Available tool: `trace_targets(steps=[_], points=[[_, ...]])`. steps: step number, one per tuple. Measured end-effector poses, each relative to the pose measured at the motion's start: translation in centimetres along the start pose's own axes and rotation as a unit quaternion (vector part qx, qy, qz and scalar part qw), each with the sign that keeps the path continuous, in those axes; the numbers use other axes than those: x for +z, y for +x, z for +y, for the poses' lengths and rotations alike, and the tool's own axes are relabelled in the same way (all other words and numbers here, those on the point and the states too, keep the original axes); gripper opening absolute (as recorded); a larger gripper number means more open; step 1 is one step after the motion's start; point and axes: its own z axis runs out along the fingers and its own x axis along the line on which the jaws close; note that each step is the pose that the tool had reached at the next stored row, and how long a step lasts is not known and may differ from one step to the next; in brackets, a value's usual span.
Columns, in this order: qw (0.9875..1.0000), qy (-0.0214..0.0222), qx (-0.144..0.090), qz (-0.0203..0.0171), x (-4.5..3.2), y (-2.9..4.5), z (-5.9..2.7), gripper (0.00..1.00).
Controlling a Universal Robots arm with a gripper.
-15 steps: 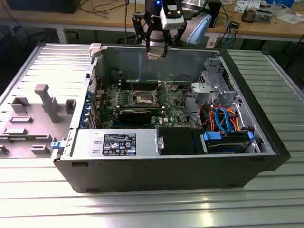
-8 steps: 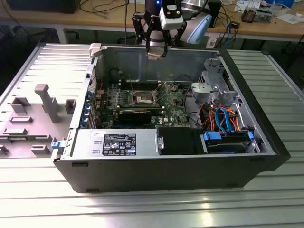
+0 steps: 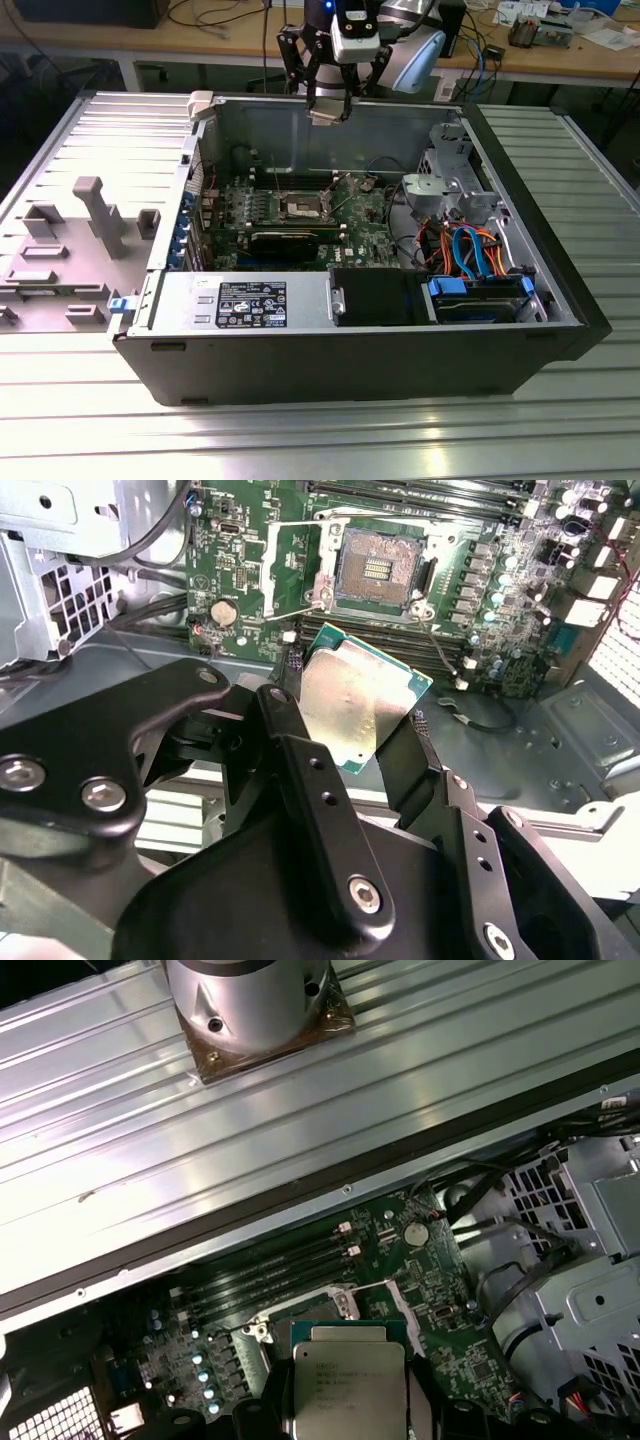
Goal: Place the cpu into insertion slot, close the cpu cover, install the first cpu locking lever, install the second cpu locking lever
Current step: 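Place the cpu into insertion slot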
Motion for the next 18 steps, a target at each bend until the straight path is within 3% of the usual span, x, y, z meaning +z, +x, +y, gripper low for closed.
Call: trace_targets(steps=[18], points=[[0.9996, -0.0005, 0.027, -0.0024, 0.00, 0.09, -0.04, 0.55]])
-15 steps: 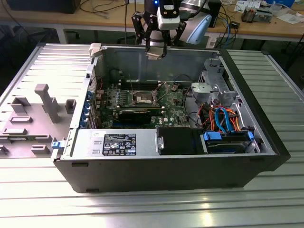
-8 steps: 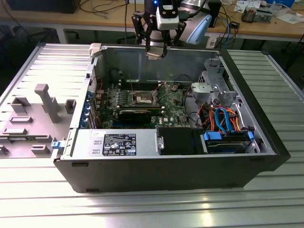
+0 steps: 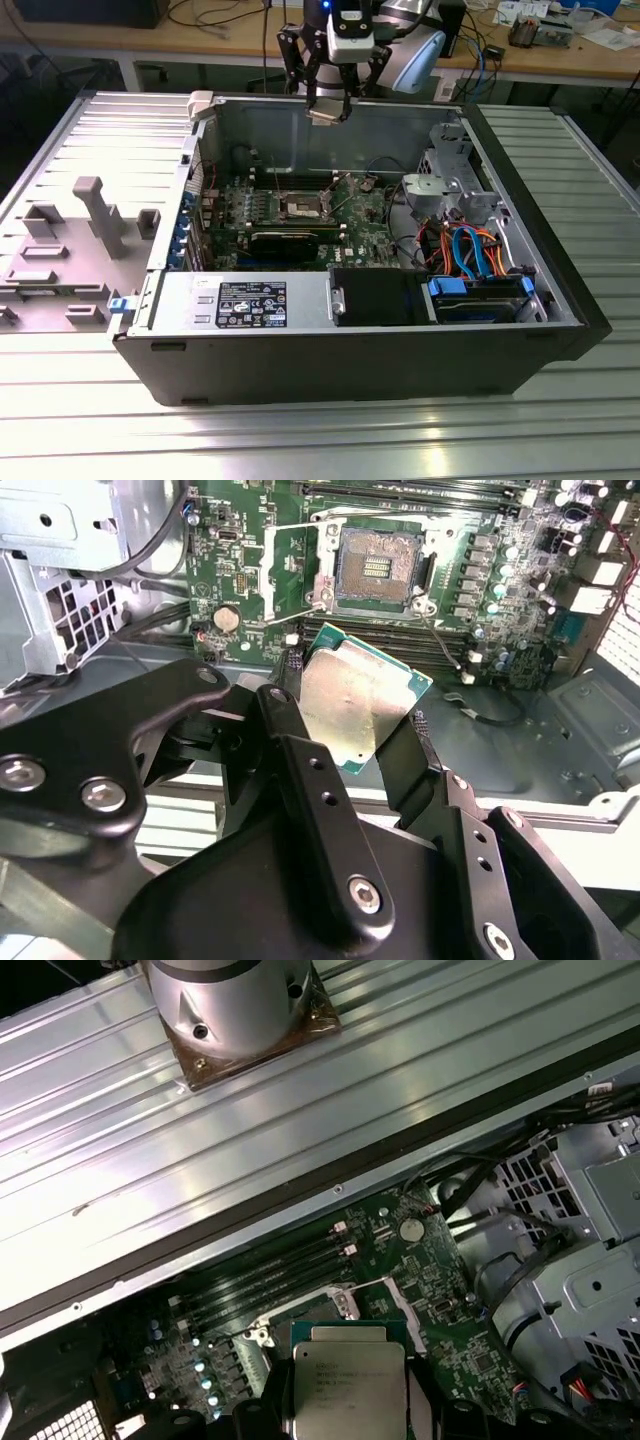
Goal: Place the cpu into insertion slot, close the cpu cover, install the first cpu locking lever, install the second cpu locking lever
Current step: 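Place the cpu into insertion slot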
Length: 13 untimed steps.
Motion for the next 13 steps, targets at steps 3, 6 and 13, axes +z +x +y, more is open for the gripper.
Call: trace_targets(steps=[3, 6, 13], points=[[1.0000, -0.0001, 0.004, -0.0003, 0.00, 0.04, -0.02, 0.55], [1.0000, -0.0001, 0.006, -0.0005, 0.00, 0.05, -0.02, 0.55], [0.9998, -0.0004, 0.022, -0.0019, 0.00, 0.09, -0.04, 0.55]])
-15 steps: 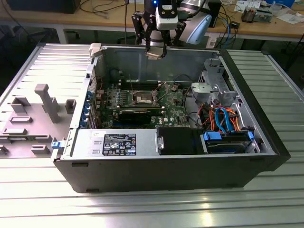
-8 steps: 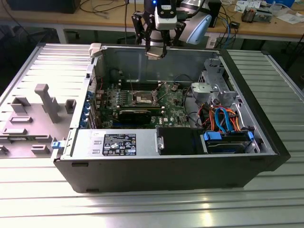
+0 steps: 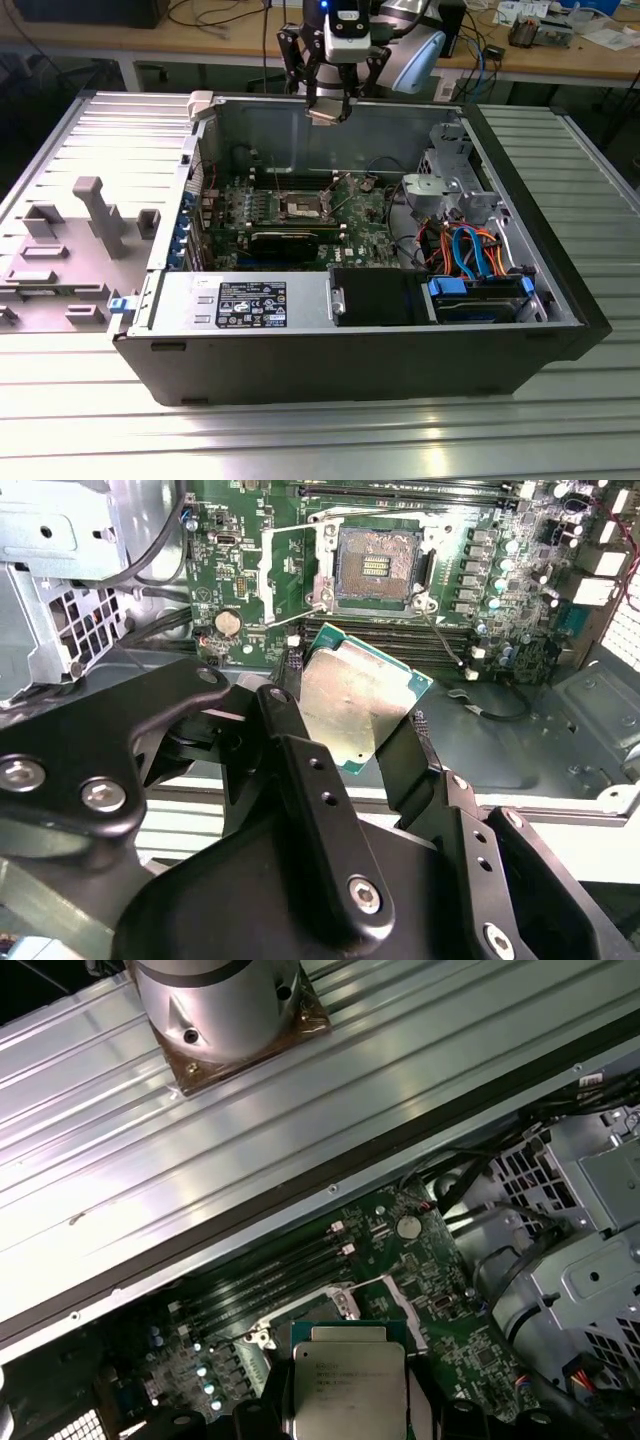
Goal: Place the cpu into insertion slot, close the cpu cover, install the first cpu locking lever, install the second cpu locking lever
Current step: 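Place the cpu into insertion slot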
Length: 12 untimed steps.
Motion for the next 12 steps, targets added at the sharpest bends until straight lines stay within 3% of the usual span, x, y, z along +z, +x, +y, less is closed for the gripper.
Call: trace_targets(steps=[5, 12], points=[[0.9997, -0.0005, 0.026, -0.0023, 0.02, 0.07, -0.04, 0.55], [0.9995, -0.0006, 0.031, -0.0027, 0.03, 0.08, -0.04, 0.55]])
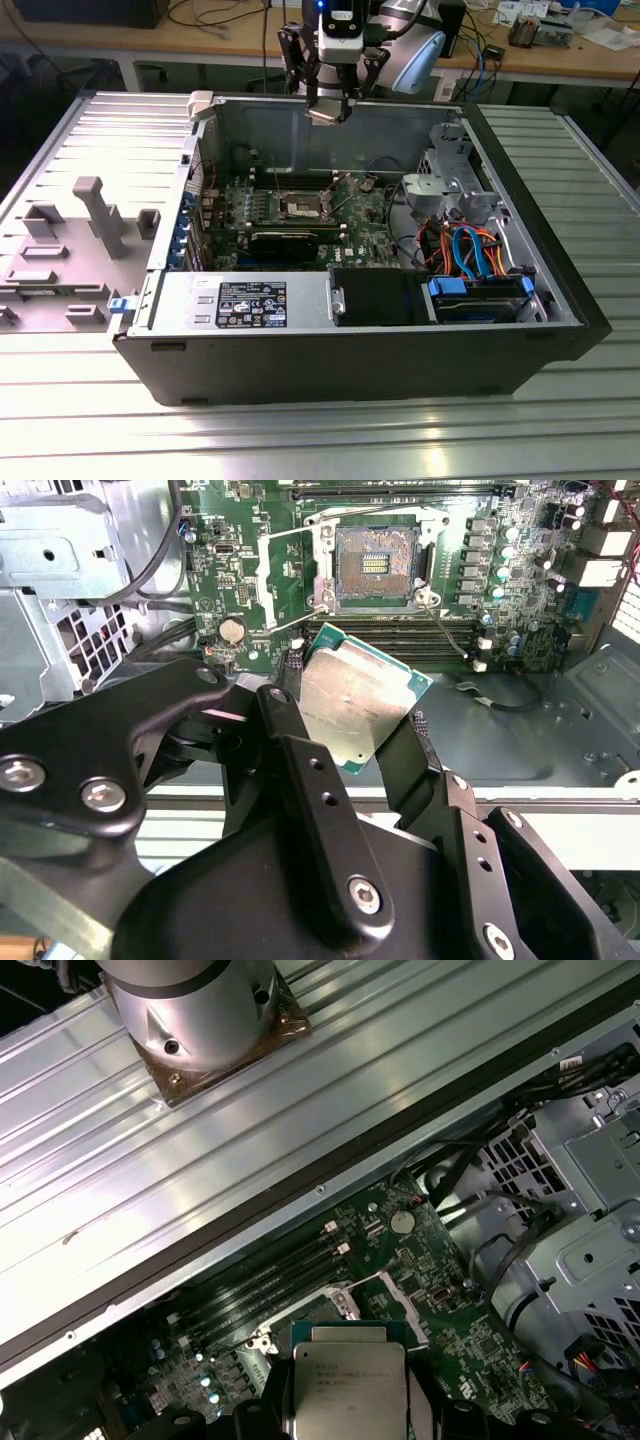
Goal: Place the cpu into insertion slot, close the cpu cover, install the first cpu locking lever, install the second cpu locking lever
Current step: 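Place the cpu into insertion slot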
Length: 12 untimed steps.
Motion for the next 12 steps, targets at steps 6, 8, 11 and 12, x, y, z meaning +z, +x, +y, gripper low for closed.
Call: trace_targets(steps=[6, 8, 11, 12], points=[[1.0000, -0.0001, 0.002, -0.0001, 0.00, 0.00, 0.00, 0.55], [1.0000, -0.0001, 0.004, -0.0003, 0.00, 0.00, 0.00, 0.55], [1.0000, -0.0002, 0.008, -0.0007, 0.00, 0.00, 0.00, 0.55], [0.9999, -0.0002, 0.010, -0.0009, 0.00, 0.00, 0.00, 0.55]])
